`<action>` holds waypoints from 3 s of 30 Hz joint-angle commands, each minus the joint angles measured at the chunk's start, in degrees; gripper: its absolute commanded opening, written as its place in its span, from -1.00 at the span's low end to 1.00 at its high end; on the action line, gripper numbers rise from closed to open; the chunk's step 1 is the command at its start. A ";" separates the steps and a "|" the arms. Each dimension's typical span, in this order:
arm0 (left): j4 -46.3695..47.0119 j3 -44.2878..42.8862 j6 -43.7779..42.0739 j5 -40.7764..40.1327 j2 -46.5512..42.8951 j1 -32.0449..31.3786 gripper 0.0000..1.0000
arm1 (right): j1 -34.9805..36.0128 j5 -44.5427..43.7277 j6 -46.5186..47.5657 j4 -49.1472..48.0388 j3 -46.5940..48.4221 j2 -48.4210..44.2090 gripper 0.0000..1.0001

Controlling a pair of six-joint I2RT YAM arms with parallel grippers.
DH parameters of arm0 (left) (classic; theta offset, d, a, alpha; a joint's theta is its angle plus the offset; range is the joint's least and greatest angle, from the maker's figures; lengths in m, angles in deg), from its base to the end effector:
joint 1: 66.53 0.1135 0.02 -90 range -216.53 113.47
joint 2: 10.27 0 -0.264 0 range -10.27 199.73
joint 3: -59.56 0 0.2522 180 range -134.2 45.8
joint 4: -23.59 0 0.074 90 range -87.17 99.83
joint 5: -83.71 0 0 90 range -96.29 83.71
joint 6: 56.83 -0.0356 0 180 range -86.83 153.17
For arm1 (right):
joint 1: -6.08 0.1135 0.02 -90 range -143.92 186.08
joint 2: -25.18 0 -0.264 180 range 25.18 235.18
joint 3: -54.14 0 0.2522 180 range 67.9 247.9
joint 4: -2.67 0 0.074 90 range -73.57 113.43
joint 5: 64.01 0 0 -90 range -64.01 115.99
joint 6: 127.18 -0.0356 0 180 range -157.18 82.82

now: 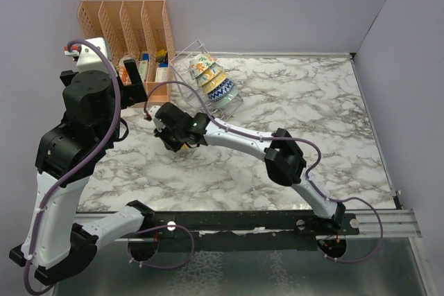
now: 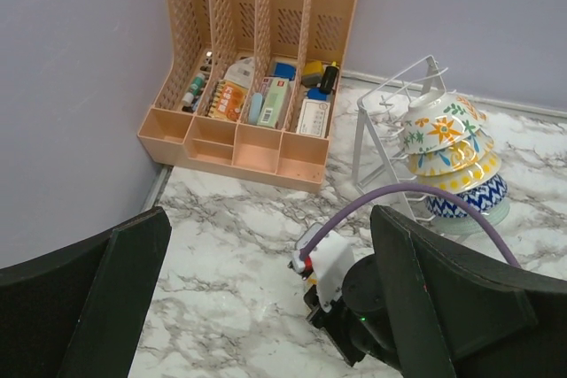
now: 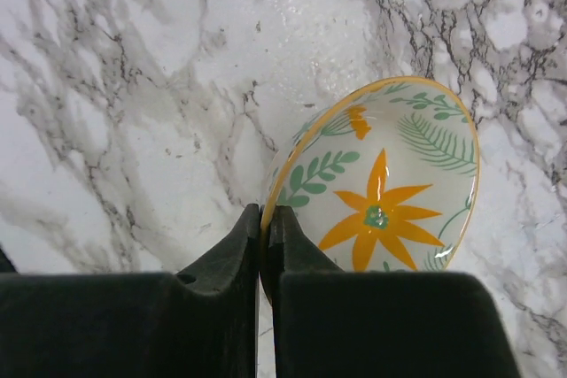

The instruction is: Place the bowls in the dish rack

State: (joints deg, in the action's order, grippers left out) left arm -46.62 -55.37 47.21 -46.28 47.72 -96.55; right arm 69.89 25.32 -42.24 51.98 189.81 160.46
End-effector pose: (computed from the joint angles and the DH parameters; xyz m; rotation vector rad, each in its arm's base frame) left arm 0.1121 -0.0383 0.5255 -0.2457 1.7307 0.0678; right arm 0.2351 0.4770 0.2184 -1.2191 2.1769 0.5166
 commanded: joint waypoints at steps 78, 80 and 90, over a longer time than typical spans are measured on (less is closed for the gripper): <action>3.66 -1.10 -4.46 -2.00 2.08 -0.16 0.98 | -28.13 -1.03 -100.83 -78.39 -26.86 -7.01 -0.98; 3.79 -1.06 -4.55 -2.07 2.12 -0.14 0.98 | -28.13 -1.15 -100.96 -78.44 -27.15 -6.93 -0.98; 3.57 -1.15 -4.57 -2.27 2.52 -0.13 0.98 | -28.95 -2.19 -98.27 -80.35 -25.41 -4.38 -0.95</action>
State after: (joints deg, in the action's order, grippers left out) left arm -44.19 -56.70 43.45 -47.76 50.24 -96.55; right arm 41.41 25.28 -142.87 -26.79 162.44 153.77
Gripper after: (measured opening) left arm 0.991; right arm 0.038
